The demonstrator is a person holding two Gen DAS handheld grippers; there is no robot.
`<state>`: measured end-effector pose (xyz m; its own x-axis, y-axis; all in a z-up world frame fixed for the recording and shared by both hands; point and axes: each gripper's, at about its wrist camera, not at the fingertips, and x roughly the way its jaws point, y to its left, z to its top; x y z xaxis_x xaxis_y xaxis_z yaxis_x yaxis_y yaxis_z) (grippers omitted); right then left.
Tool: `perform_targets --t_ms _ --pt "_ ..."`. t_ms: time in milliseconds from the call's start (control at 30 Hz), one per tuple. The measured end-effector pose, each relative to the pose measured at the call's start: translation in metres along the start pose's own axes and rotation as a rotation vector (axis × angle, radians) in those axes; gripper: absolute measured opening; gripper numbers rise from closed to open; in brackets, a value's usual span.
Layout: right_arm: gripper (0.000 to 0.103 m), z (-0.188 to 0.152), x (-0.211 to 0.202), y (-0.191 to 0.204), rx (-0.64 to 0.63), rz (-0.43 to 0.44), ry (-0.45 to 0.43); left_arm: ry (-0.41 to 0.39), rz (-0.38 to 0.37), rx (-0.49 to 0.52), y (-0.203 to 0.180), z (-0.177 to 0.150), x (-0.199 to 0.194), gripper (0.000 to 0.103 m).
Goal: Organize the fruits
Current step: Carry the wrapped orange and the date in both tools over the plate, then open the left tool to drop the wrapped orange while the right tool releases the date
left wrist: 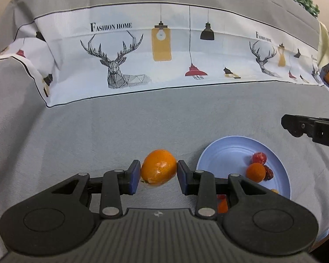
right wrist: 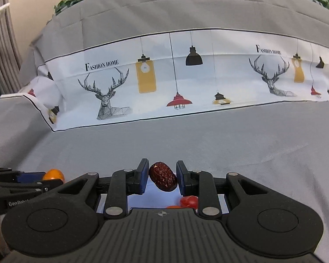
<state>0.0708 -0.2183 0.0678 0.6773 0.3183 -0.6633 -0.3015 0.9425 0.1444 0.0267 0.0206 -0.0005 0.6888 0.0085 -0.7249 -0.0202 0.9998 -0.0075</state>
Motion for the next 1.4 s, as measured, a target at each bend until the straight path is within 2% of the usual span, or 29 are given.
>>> perform_targets --t_ms 767,1000,1400 --pt "0.028 0.003 0.002 -0.001 0.006 -0.037 0.013 -0.041 -0.048 0.021 -0.011 0.002 0.004 0.04" --pt "0.028 0.0 0.005 0.004 -0.021 -0.049 0.032 -0.054 -0.092 0.075 -0.028 -0.004 0.01 0.04" --pt "0.028 -0.008 0.017 0.005 -0.045 -0.064 0.12 -0.065 -0.148 0.145 -0.051 -0.012 0.018 0.04"
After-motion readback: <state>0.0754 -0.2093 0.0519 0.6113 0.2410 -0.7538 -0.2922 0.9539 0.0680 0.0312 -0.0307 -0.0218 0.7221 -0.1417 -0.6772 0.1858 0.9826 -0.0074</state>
